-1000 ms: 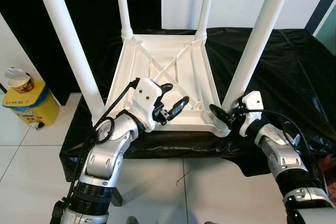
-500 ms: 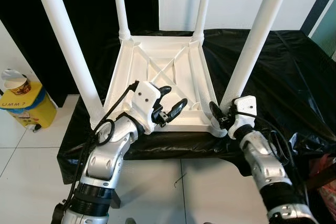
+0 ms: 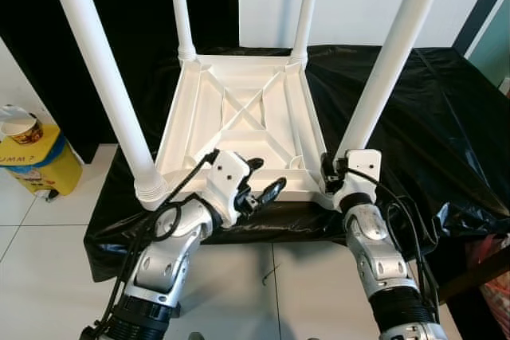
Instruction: Building children table
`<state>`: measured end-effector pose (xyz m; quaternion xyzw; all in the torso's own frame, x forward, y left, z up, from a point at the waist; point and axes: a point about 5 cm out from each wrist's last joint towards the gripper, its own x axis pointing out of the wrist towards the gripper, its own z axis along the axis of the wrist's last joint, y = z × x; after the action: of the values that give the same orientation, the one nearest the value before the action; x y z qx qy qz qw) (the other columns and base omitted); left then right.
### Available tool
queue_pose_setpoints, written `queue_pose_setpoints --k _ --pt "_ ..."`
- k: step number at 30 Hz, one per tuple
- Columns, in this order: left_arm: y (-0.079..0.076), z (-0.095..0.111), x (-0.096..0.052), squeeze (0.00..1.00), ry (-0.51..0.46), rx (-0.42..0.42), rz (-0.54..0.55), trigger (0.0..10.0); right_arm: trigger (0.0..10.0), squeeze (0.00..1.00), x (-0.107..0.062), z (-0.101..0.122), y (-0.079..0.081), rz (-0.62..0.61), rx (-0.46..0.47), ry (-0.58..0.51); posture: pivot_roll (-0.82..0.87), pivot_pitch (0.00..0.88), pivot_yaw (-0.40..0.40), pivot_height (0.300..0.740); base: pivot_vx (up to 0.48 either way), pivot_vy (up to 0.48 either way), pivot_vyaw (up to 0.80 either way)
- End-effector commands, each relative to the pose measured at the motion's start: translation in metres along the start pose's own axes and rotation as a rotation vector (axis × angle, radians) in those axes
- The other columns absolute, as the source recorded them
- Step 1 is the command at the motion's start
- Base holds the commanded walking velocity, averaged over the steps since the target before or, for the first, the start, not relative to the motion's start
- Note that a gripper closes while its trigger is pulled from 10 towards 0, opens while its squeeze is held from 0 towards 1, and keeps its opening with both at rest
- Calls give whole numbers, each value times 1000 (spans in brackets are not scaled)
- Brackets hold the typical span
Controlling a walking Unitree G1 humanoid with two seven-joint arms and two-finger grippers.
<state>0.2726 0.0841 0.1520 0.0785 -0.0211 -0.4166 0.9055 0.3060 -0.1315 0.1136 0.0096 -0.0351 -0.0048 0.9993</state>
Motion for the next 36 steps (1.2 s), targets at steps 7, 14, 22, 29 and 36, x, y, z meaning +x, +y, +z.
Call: queue_pose_setpoints --k 7,14,22,29,36 --pt "-8 -1 2 0 0 8 -120 10000 10000 0 -5 -13 3 6 -16 78 -55 0 -29 740 0 0 0" --pt "-4 2 3 0 -14 4 -106 10000 10000 1000 -2 2 -2 52 -38 11 -49 0 -29 740 0 0 0" --pt "-2 5 0 0 -19 38 -93 10000 10000 31 -5 17 -17 293 -54 -50 -52 0 -26 740 0 0 0" --pt "-7 6 -5 0 -28 -41 -159 10000 10000 0 -6 20 -30 515 -116 -54 -54 0 -23 740 0 0 0" --pt "-14 2 -12 0 18 -60 -264 10000 10000 0 0 18 -39 695 -142 5 -49 0 -17 740 0 0 0"
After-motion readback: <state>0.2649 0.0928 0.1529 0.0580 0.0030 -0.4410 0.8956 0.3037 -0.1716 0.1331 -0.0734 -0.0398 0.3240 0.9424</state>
